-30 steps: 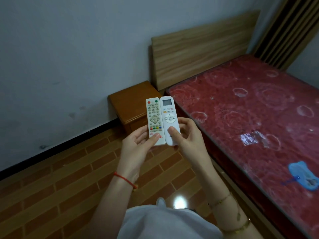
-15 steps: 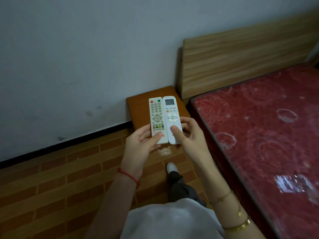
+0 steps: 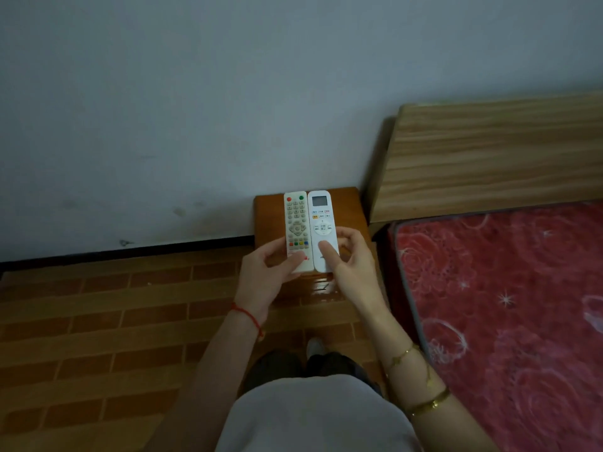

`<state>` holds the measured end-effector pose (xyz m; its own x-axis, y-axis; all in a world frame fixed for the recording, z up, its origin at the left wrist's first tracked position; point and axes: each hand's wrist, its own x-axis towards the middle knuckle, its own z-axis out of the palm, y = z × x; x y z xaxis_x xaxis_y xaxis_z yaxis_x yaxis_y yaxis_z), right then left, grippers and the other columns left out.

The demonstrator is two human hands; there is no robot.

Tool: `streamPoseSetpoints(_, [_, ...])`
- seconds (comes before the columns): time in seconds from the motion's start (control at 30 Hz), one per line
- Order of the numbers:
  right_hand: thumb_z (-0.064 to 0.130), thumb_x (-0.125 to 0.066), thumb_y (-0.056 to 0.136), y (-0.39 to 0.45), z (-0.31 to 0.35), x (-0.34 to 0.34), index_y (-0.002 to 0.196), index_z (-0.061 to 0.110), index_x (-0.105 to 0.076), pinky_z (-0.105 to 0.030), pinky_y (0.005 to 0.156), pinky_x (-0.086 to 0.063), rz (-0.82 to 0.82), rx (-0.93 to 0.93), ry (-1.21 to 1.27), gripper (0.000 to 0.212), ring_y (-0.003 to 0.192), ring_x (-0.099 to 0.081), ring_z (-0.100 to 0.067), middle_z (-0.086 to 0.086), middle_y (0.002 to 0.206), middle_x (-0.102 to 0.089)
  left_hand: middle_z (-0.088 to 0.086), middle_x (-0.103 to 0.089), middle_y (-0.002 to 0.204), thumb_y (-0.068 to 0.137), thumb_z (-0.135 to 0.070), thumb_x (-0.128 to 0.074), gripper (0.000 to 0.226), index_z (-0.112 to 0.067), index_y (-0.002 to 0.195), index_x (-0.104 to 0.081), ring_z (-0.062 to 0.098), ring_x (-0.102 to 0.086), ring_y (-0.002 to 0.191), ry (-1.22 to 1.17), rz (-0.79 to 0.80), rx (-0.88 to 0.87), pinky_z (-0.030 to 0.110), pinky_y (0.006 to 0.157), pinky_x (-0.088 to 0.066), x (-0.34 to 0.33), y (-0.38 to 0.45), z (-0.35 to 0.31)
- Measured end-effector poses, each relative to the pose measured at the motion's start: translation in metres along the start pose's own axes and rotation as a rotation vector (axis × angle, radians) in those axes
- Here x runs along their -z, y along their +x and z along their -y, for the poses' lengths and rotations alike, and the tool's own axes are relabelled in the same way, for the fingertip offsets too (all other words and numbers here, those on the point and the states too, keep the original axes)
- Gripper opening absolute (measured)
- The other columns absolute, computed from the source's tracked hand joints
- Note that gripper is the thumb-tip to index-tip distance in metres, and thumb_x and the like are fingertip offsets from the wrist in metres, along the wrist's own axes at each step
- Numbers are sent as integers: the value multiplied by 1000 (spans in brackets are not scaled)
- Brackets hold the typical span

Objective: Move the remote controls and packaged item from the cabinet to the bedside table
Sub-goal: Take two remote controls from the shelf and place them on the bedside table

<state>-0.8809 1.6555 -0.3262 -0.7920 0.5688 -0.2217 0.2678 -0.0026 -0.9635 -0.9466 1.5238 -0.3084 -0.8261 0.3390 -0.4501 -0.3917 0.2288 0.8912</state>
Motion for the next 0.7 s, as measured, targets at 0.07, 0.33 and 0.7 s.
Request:
streamPoseSetpoints(0.07, [22,-62,93,26,-9,-6,121,21,-46,-17,58,-56,15,-18,-22,33,99,-69,-17,-1,119,-62,-14,-61,100,85,-9,-69,46,-18,129,-58,9,-67,90,8,-16,28,18,66,-59,-3,25,0])
streamPoseSetpoints(0.33, [18,-63,92,132,-72,-49,121,17,-47,-21,63,-58,69,-117,-39,33,92,-69,-13,0,113,-64,-2,-66,116,83,-9,-72,43,-18,125,-63,10,-68,96,55,-54,107,22,71,-60,2,152,31])
streamPoseSetpoints(0.7, [22,-62,93,271,-227,-114,122,12,-49,-30,76,-59,72,-237,-143,34,95,-67,-13,-1,111,-65,0,-69,121,78,-27,-79,46,-25,122,-65,16,-67,105,232,-134,226,42,89,-58,18,324,182])
